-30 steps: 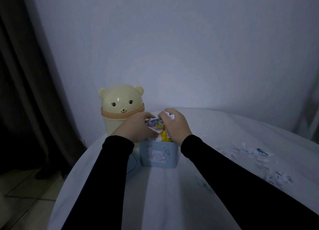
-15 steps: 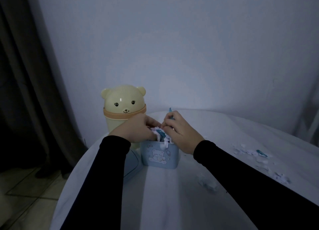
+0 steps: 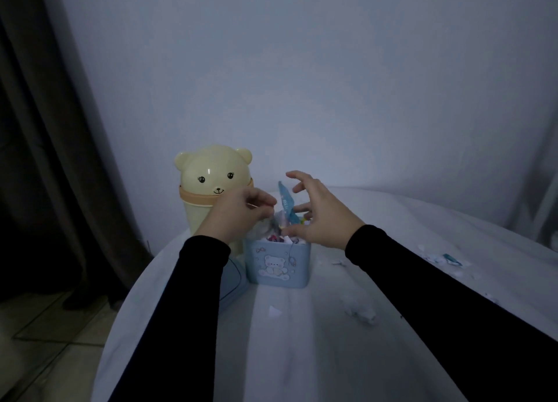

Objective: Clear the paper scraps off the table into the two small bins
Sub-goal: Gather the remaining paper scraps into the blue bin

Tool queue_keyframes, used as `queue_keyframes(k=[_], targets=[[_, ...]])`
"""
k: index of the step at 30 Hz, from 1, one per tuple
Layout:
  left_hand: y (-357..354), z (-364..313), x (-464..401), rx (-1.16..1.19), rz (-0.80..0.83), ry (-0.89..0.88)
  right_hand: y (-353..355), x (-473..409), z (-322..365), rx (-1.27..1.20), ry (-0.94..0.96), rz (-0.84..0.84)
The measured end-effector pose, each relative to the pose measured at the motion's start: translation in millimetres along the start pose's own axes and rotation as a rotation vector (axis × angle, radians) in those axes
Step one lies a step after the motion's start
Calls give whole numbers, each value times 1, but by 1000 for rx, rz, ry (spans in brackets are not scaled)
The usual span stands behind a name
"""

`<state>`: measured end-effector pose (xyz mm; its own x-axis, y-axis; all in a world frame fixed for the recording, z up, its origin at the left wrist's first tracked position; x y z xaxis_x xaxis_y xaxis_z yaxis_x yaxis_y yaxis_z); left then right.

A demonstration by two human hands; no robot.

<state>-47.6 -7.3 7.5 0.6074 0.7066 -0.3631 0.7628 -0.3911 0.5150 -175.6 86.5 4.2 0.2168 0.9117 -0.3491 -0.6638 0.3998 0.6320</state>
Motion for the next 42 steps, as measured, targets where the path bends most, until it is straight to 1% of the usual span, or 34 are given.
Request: queue_keyframes(k=[2,4,6,8,10,12,14,16,19,23,26,28,30,33,35,37,38,39,42], targets=[[7,-3,-1,39,25,5,6,0,2,135,-22,-17],[11,-5,0,52,41,17,9,2,5,361,-25,-11],[12,-7,0,-88,17,-14,11,4,10,534,-30,-39],[7,-10,2,-202,25,-52,15,6,14,625,-61,-67],[-4,-15,5,-266,69,-75,19,5,12,647,-158,-8],[-17,-17,8,-351,129,-79,22,6,8,581,-272,88],[-26,-16,9,-399,175,-45,24,6,5,547,-321,126],[-28,-13,9,-414,172,6,23,5,5,583,-321,117],[-24,-10,7,-454,127,28,16,3,10,647,-301,71],[-7,-6,4,-503,45,51,1,-2,21,793,-222,55],[-3,-4,5,-523,36,69,0,-3,22,731,-207,60],[-11,-3,7,-569,82,61,6,-1,21,656,-206,26],[-15,-5,8,-598,113,52,11,1,20,631,-206,-16],[-4,-8,6,-529,78,35,17,4,11,635,-240,-49],[5,-10,6,-451,53,37,16,5,7,657,-266,-29],[6,-15,11,-419,56,27,13,8,8,642,-251,12],[4,-19,14,-405,37,9,12,10,10,619,-223,1],[1,-24,20,-372,-9,-16,12,15,11,580,-191,-46],[-17,-39,45,-276,-244,-71,21,37,6,367,-134,-315]])
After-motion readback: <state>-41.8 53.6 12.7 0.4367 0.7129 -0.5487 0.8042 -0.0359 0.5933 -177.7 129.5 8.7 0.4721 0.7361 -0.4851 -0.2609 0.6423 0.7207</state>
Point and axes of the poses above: each hand's wrist, its own x-axis away from the middle knuckle, its own y-axis out of the back of the hand, z = x × y, the point moved 4 cm from there along -x, towards the middle knuckle, and after that the axes turned 2 degrees about -y, right-handed, at the moved point
